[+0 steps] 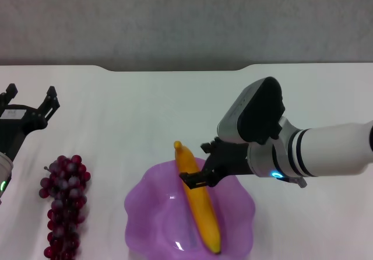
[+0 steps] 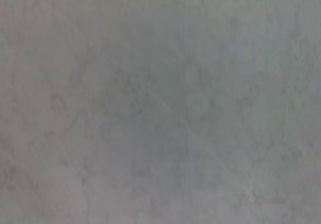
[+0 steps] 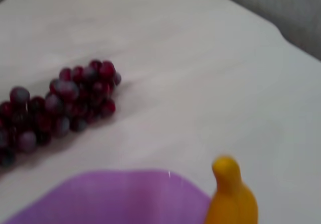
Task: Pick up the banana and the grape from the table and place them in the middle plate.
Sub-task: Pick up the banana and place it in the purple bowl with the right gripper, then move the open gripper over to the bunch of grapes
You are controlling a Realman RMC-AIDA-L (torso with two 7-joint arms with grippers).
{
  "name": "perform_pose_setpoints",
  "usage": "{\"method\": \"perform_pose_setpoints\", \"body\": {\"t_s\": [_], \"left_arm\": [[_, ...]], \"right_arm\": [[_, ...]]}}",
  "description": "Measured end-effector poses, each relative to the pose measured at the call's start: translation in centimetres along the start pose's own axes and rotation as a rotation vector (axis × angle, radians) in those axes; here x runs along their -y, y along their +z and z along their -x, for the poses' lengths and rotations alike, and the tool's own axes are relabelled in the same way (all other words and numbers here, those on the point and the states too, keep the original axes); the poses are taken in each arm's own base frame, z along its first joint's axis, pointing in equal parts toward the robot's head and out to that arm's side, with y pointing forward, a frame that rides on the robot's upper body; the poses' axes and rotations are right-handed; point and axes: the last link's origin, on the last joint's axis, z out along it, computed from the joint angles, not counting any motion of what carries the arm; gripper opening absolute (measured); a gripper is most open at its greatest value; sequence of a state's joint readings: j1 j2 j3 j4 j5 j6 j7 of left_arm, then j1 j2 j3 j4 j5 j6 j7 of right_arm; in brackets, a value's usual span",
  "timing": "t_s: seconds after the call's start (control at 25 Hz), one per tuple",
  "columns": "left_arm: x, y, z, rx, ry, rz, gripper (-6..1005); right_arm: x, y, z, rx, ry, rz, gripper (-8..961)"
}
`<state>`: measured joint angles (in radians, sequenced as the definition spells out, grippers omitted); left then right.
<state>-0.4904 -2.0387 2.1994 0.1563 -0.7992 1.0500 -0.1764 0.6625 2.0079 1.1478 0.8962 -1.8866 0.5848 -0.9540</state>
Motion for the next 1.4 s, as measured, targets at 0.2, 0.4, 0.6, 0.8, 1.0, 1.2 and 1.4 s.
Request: {"method": "perform_pose_setpoints", "body": {"t_s": [0.2, 0.4, 0.6, 0.8, 1.0, 1.2, 1.4], "left_arm": [[0.1, -0.1, 0.2, 0.009, -0.002, -0.004, 878], [-0.1, -0.1, 0.2, 0.008, -0.003, 0.000, 878], [-0.1, -0.1, 0.2, 0.009, -0.006, -0.001, 878], [-0.1, -0.1, 0.2, 0.011, -0.008, -0.001, 878], [-0.1, -0.1, 0.2, 0.011, -0.009, -0.004, 878], [-0.1, 0.0, 0.2, 0.013, -0.012, -0.004, 879], [-0.6, 0.4, 0.3, 0.026, -0.024, 0.010, 879]], "right_arm": [[-0.4, -1.5, 0.0, 0.110, -0.058, -0.064, 898], [0.7, -3.0, -1.2, 0.208, -0.074, -0.254, 892], [2.9, -4.1, -3.4, 0.227, -0.016, -0.440, 892], [4.5, -4.7, -6.5, 0.205, 0.006, -0.618, 892], [5.2, -5.4, -9.2, 0.218, 0.000, -0.805, 892], [6.1, -6.8, -11.1, 0.343, 0.003, -0.957, 892], [7.3, -9.2, -12.9, 0.560, 0.103, -0.960, 892]]}}
